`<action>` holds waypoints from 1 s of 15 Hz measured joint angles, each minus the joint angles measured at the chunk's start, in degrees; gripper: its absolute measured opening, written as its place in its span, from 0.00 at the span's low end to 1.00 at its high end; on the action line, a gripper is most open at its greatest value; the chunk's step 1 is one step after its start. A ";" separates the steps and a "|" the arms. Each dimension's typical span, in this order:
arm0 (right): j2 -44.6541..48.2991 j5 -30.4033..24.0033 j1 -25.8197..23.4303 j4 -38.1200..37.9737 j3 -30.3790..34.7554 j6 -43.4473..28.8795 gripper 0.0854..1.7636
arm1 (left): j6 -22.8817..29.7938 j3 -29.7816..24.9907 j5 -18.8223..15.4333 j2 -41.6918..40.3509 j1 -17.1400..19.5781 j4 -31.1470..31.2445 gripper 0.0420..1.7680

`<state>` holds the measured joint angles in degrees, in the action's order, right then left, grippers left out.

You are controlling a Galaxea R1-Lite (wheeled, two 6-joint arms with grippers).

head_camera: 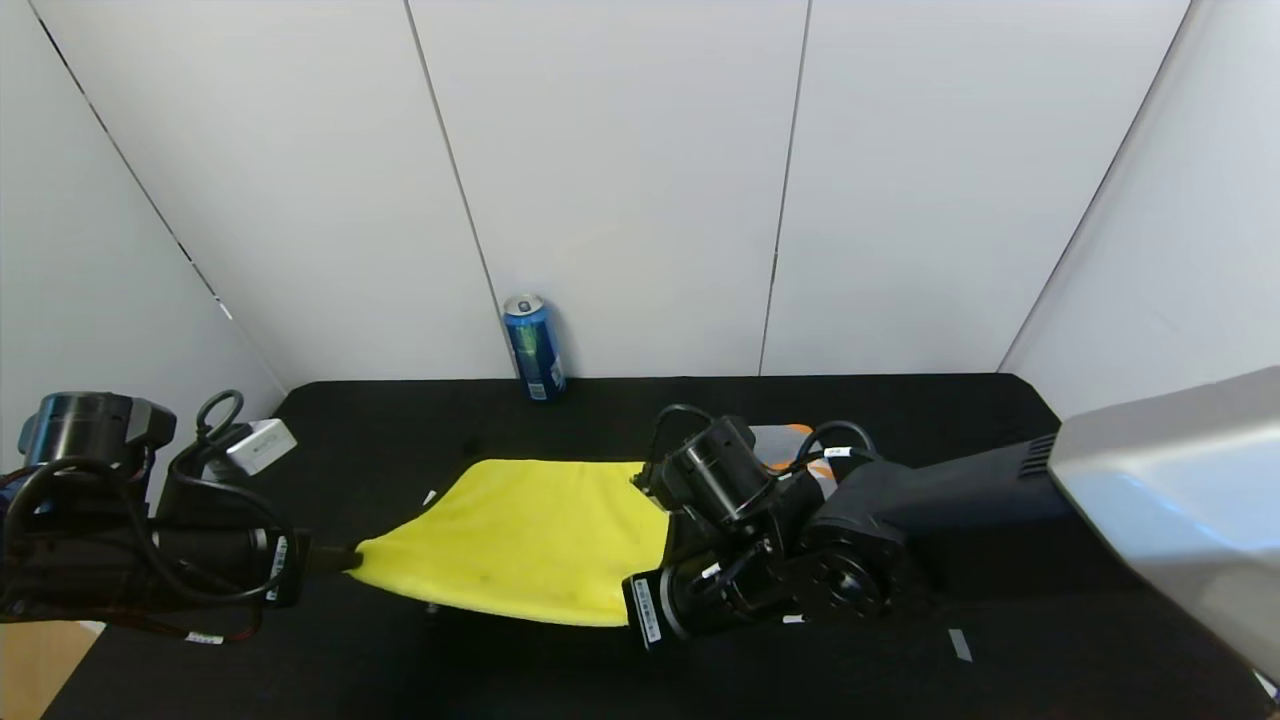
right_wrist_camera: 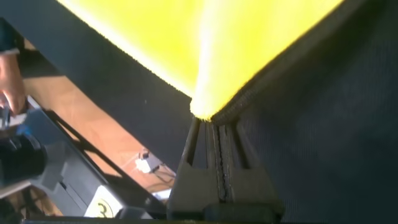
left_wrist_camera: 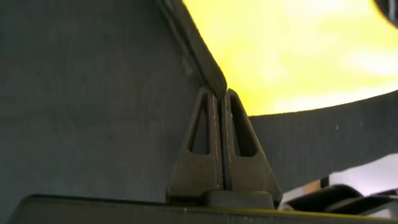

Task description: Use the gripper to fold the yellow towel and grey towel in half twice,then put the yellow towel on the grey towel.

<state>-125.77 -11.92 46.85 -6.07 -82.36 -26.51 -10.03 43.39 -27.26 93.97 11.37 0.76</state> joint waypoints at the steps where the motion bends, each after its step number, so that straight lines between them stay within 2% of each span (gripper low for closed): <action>1: -0.46 -0.09 -0.57 -0.09 -1.45 -0.04 0.02 | -0.04 1.12 0.02 0.33 -0.09 -0.05 0.04; 8: -5.42 -0.11 -3.91 -0.71 -10.74 -0.02 0.02 | -0.09 10.33 -0.07 7.44 -1.18 -0.24 0.04; 11: -7.89 -0.01 -4.74 -0.95 -14.23 0.09 0.02 | -0.12 12.37 0.00 11.72 -2.21 -0.43 0.04; 15: -10.40 0.00 -5.64 -0.90 -18.03 0.35 0.02 | -0.44 12.98 -0.13 16.68 -2.86 -5.11 0.04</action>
<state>-136.17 -11.92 41.20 -6.97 -100.39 -26.16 -10.47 56.37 -27.39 110.64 8.51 -4.35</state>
